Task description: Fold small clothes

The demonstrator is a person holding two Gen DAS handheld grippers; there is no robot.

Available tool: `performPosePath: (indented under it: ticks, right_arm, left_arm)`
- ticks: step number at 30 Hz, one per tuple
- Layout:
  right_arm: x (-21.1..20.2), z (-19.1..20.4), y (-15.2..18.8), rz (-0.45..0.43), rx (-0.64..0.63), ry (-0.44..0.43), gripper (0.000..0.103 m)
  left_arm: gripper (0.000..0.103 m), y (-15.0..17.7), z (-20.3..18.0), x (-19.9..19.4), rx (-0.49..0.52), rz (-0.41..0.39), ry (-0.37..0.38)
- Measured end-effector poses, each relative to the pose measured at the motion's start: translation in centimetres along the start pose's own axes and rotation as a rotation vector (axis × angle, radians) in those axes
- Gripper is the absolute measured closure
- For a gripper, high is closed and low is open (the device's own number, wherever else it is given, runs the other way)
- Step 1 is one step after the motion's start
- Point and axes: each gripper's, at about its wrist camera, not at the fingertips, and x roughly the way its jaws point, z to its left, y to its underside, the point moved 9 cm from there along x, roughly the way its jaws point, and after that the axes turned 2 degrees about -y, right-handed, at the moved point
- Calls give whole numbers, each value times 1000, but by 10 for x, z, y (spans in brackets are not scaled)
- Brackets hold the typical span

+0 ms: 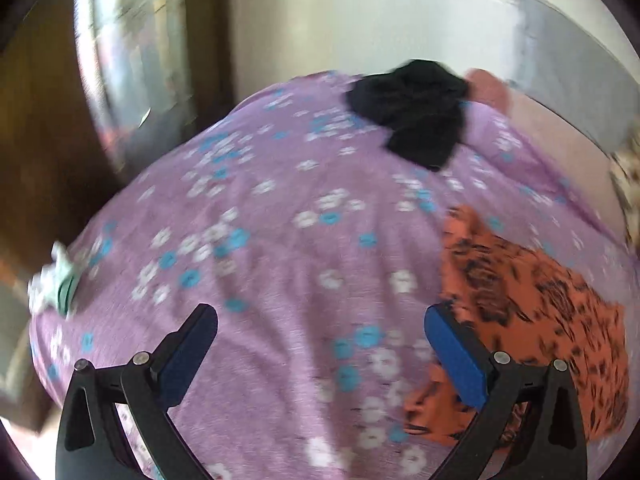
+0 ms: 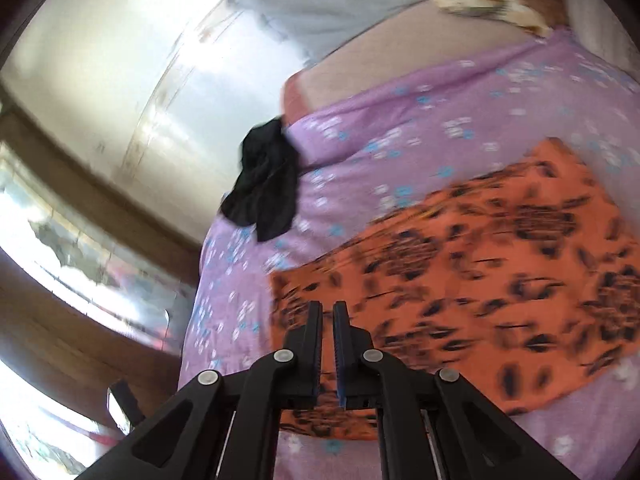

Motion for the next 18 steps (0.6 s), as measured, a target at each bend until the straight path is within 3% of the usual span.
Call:
performPosePath:
  ticks: [2,3,4,5,6,8,11,15,18]
  right_arm:
    - [-27,-43,-13,-59,63,50,92]
    - [-38,-62,-16,-75,101,71,72]
    - [-50,-83,-18,-86,160,80,32]
    - [-60,-102,-17,-103,231,71,17]
    - [-72,-124,-14,-137,320,50,12]
    - [-75,-146,-7,-116,371,34,12]
    - [-69,-180,15,-66,449,83,16]
    - [-55,-216,35,-33,567,119,39]
    - [-49,-235,36,-62,620,110,44]
  left_arm:
    - [0,1,-23,-5,52,-15,55]
    - [0,3,-41,-8,84,-19,94]
    - [0,4,-51,-8,103,-18,113]
    - [0,7,-65,-9,129,-18,131]
    - [0,9,-75,-9,150,-17,142]
    - [0,18,-98,-10,178,-1,181]
    - [0,35,-122,-6,190,56,252]
    - [0,56,-134,10,217,108,201]
    - [0,69,-138,24,237,153,170]
